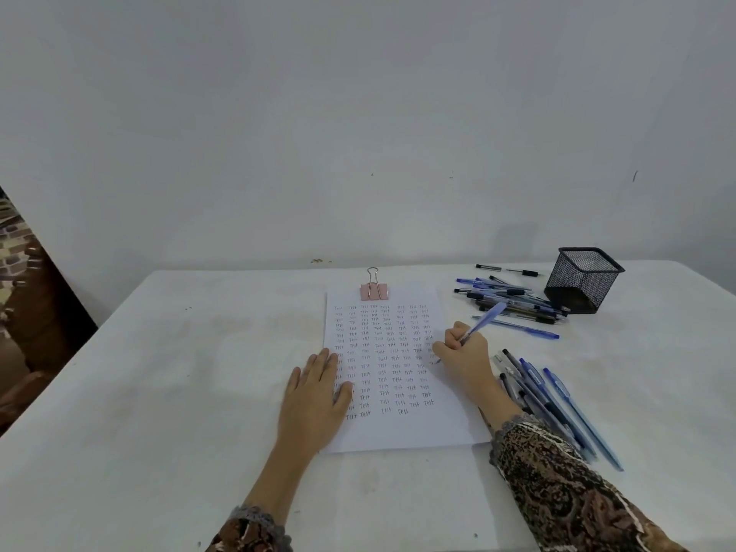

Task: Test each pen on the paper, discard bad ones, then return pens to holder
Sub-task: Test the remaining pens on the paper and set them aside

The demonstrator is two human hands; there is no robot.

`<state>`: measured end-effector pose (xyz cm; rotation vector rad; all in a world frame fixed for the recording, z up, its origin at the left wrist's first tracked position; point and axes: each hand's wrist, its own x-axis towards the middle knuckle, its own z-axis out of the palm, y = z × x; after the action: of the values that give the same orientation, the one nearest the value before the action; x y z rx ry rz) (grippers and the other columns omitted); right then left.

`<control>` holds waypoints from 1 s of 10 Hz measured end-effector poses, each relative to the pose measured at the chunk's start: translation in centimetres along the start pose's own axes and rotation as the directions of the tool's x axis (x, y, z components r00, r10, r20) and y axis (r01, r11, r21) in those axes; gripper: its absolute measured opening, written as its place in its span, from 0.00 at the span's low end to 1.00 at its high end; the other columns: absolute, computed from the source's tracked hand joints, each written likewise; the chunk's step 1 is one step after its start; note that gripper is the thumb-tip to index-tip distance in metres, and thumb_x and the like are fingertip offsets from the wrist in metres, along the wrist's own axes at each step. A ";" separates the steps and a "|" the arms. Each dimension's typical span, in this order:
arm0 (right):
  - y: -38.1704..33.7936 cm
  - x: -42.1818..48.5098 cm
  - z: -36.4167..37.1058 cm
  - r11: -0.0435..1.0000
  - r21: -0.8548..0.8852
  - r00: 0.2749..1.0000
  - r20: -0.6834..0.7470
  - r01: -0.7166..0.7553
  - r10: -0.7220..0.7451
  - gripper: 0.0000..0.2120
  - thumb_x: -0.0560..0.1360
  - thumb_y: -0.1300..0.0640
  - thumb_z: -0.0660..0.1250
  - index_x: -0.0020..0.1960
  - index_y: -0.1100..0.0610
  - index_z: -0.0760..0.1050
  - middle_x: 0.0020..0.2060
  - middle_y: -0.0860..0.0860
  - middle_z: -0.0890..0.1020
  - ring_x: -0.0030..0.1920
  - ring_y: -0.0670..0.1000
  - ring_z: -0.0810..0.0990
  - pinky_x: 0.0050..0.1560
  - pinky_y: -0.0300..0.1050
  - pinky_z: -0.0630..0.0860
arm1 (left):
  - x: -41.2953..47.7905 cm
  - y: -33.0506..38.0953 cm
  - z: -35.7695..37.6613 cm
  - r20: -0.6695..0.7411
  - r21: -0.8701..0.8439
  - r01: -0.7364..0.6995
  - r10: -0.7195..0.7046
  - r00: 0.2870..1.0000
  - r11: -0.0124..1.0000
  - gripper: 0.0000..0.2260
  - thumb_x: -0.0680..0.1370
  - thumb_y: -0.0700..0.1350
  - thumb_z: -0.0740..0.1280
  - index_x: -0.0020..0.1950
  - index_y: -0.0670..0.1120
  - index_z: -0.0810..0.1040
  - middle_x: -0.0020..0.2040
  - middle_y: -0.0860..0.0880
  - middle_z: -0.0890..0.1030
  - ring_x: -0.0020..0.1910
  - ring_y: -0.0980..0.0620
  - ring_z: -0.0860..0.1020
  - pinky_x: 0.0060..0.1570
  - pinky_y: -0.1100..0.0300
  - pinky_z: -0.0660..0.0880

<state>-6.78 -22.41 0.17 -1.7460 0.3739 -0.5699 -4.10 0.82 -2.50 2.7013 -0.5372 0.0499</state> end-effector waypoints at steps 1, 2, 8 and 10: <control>0.1 -0.1 0.0 1.000 0.003 1.000 -0.002 0.001 -0.001 0.24 0.66 0.77 0.61 0.25 0.54 0.54 0.29 0.48 0.59 0.25 0.43 0.58 0.32 0.35 0.58 | -0.1 0.1 -0.1 0.005 -0.004 0.001 -0.001 1.000 1.000 0.43 0.63 0.64 0.32 0.75 0.49 0.51 0.76 0.54 0.50 0.75 0.56 0.47 0.72 0.59 0.41; -0.1 -0.2 0.0 1.000 0.001 1.000 -0.002 0.016 -0.016 0.24 0.66 0.77 0.61 0.26 0.54 0.54 0.28 0.48 0.58 0.25 0.43 0.58 0.32 0.34 0.58 | -0.1 0.1 -0.2 0.007 0.001 0.003 -0.003 1.000 1.000 0.43 0.63 0.64 0.31 0.76 0.49 0.51 0.76 0.54 0.50 0.75 0.56 0.47 0.72 0.59 0.41; 0.2 0.4 -1.0 0.944 0.319 0.985 -0.113 -0.086 0.128 0.15 0.74 0.68 0.60 0.31 0.59 0.64 0.20 0.46 0.66 0.22 0.44 0.63 0.23 0.35 0.60 | -0.1 0.0 -0.2 0.013 -0.002 -0.031 0.031 0.999 1.000 0.26 0.79 0.57 0.45 0.75 0.49 0.52 0.76 0.53 0.50 0.75 0.55 0.47 0.72 0.58 0.42; -1.3 -0.5 0.7 0.578 -0.684 0.729 -0.099 0.445 -0.678 0.13 0.77 0.55 0.57 0.35 0.56 0.67 0.31 0.47 0.67 0.33 0.49 0.64 0.35 0.37 0.61 | -1.0 1.0 -1.3 -0.218 -0.574 -0.272 0.176 0.960 0.772 0.14 0.75 0.58 0.54 0.55 0.59 0.75 0.55 0.60 0.77 0.52 0.64 0.75 0.53 0.69 0.71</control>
<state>-6.89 -21.27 1.26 -2.4399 0.2374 -1.3849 -5.33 0.78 -1.06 1.9816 -0.6914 0.1264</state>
